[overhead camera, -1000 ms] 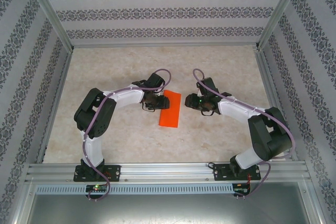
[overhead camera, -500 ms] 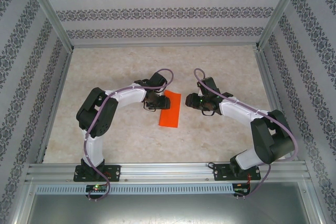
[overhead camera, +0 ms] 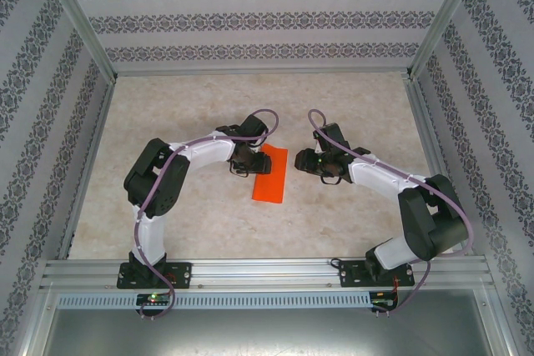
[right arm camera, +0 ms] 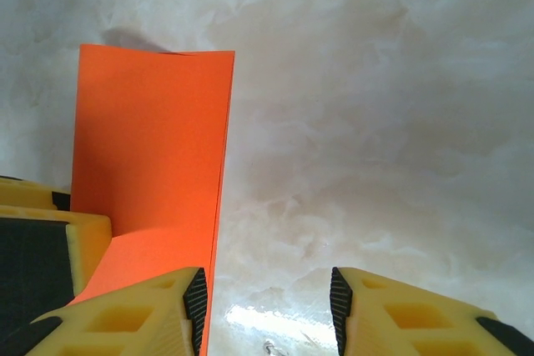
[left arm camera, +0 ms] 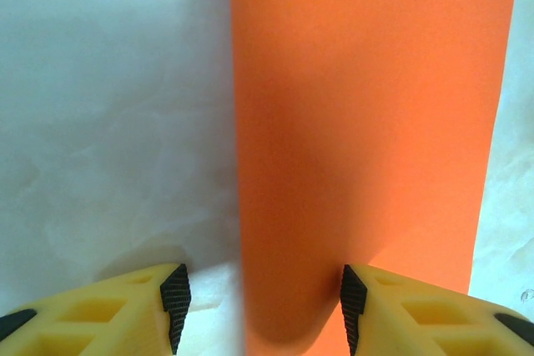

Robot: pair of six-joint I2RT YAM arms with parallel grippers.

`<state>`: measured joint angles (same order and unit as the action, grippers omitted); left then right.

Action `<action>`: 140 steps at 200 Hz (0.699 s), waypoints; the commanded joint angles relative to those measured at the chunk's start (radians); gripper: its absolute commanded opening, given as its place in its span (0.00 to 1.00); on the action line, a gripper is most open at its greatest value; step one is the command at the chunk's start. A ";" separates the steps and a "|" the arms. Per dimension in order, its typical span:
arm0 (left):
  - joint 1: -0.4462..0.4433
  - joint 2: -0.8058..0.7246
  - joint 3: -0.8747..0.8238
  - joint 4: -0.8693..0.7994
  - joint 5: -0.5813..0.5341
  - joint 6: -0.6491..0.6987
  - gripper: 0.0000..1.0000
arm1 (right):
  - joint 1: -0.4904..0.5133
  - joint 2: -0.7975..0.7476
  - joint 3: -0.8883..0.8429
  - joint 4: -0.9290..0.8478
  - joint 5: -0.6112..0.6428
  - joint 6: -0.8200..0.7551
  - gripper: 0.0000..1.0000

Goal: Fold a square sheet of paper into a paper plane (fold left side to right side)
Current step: First fold in half a square sheet of paper at the center of the table.

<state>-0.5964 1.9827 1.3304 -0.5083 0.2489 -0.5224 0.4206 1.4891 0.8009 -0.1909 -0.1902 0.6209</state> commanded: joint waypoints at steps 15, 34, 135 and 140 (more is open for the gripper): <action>-0.031 0.057 0.007 0.004 0.003 0.027 0.55 | -0.005 0.000 -0.005 0.013 -0.025 -0.010 0.44; -0.031 0.056 0.007 0.005 0.005 0.025 0.55 | -0.006 0.007 -0.005 0.015 -0.034 -0.008 0.43; -0.034 0.067 0.018 0.001 0.012 -0.013 0.55 | 0.008 0.025 -0.002 0.031 -0.045 0.001 0.41; -0.035 0.067 0.019 0.002 0.012 -0.016 0.55 | 0.008 0.026 -0.002 0.031 -0.045 0.001 0.41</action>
<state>-0.6025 1.9923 1.3476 -0.5278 0.2375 -0.5240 0.4213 1.5021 0.8009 -0.1745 -0.2256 0.6216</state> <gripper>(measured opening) 0.555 0.413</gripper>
